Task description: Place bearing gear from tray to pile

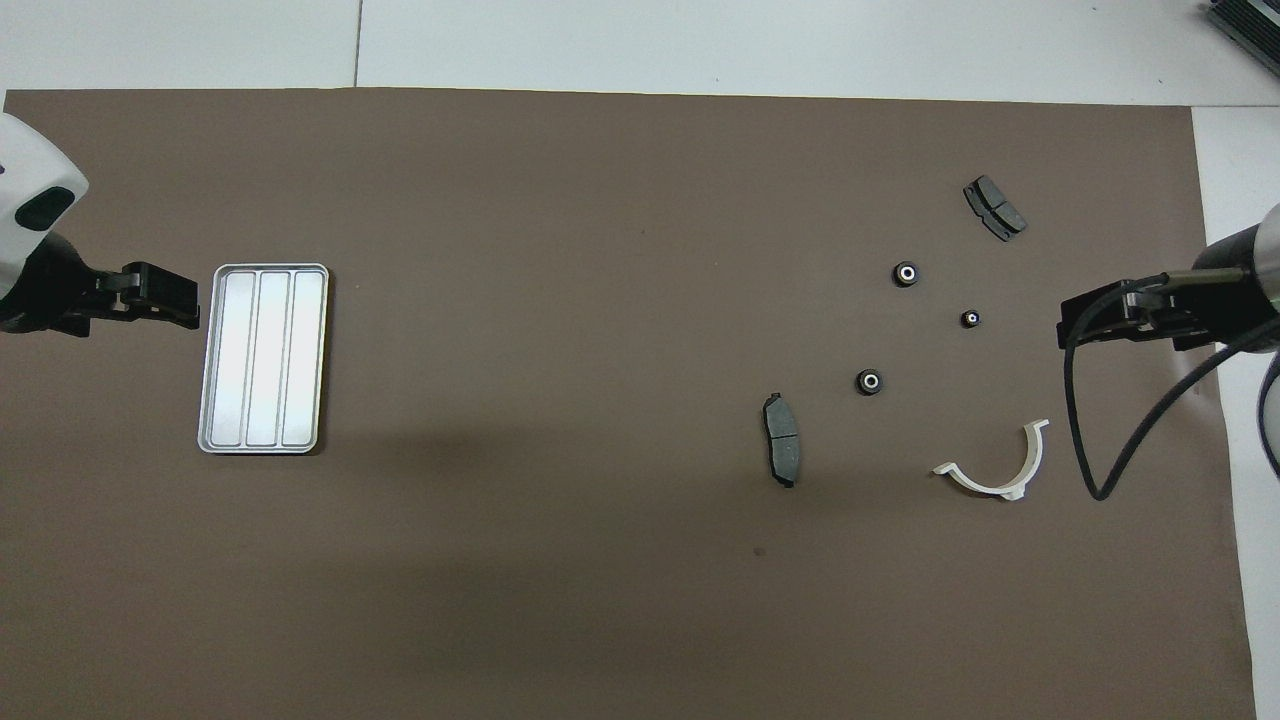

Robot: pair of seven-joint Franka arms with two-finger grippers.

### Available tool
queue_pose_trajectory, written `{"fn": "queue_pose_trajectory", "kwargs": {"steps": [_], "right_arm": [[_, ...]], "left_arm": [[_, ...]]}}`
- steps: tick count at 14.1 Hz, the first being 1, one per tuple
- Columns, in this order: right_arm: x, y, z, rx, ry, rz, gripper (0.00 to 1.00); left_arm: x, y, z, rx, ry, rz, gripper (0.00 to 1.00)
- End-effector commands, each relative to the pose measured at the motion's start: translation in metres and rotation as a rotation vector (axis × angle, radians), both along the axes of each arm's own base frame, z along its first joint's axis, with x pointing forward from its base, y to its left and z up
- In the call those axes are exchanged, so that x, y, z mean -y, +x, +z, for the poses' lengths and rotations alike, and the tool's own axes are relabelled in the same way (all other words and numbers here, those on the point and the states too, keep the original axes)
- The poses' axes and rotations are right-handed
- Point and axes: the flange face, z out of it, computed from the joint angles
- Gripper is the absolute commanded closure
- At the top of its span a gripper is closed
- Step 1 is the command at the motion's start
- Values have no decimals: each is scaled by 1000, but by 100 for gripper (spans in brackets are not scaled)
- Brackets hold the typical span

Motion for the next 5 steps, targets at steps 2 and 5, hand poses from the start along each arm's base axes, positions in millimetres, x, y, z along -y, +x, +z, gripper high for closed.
{"fn": "queue_pose_trajectory", "kwargs": {"steps": [2,5], "right_arm": [[0,2,-1,6,20,15,0],[-4,3,0,15,16,9,0]], "left_arm": [[-4,-9,3,9,17,5,0],[-4,-9,3,9,17,5,0]]}}
